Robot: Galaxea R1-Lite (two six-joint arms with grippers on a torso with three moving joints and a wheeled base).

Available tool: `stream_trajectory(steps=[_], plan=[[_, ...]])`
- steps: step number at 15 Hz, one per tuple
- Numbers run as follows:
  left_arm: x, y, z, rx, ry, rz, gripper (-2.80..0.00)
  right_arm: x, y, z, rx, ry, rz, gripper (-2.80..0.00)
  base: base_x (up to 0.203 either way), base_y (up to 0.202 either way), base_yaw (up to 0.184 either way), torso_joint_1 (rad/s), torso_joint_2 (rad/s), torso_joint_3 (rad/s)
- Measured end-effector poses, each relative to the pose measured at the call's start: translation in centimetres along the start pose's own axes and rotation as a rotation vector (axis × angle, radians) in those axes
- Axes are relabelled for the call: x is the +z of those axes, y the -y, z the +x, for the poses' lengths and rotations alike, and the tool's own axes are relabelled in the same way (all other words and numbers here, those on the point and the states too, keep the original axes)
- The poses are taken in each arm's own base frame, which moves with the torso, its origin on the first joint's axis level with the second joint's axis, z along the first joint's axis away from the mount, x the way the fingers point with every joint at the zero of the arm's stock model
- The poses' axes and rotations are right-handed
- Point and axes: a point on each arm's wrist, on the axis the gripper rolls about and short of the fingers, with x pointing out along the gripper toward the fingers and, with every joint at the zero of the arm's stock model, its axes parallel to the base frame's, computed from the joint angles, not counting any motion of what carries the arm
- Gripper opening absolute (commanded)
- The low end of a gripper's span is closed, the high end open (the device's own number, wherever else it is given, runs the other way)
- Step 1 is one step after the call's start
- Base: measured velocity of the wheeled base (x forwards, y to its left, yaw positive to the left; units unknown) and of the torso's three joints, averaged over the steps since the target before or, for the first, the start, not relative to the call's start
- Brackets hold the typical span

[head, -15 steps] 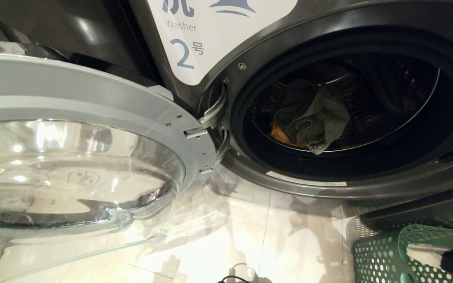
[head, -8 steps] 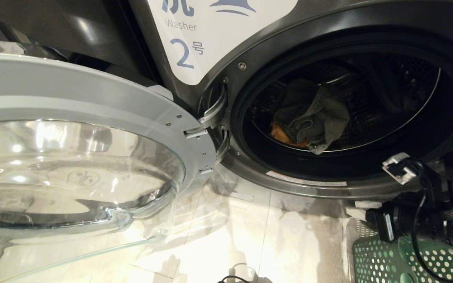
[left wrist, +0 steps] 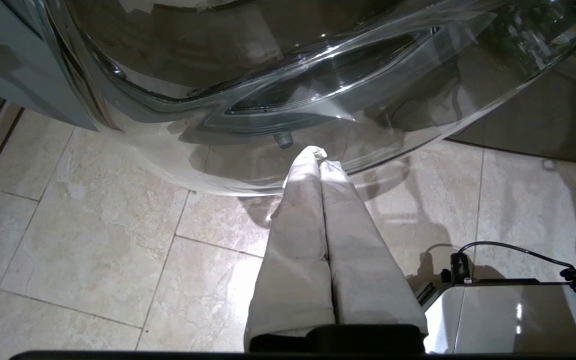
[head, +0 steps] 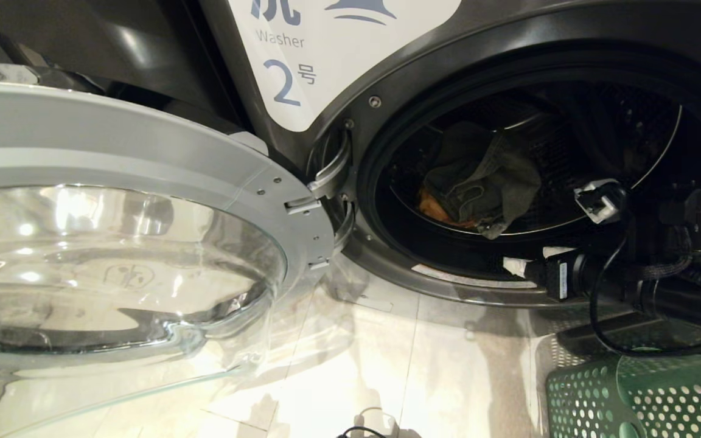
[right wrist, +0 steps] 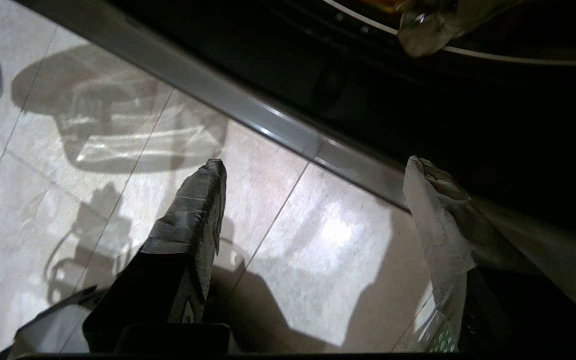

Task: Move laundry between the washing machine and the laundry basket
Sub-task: Pick a cloth and place it into the basket

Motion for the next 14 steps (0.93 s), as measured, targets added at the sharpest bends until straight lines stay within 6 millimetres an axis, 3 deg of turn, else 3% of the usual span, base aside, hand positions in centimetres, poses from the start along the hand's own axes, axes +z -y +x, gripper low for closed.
stream_trajectory(steps=[3,9,14], plan=[[0.0,0.0,0.0,0.000,0.000,0.000,-2.80,0.2,-0.7,2.2,-0.071,0.118,-0.060,0.00,0.000,0.000,0.000,0.000,0.00,0.000],[0.0,0.0,0.0,0.000,0.000,0.000,-2.80,-1.5,-1.3,7.0,-0.161,0.174,-0.120,0.00,0.000,0.000,0.000,0.000,0.00,0.000],[0.0,0.0,0.0,0.000,0.000,0.000,-2.80,0.7,-0.6,11.6,-0.272,0.293,-0.141,0.00,0.000,0.000,0.000,0.000,0.00,0.000]])
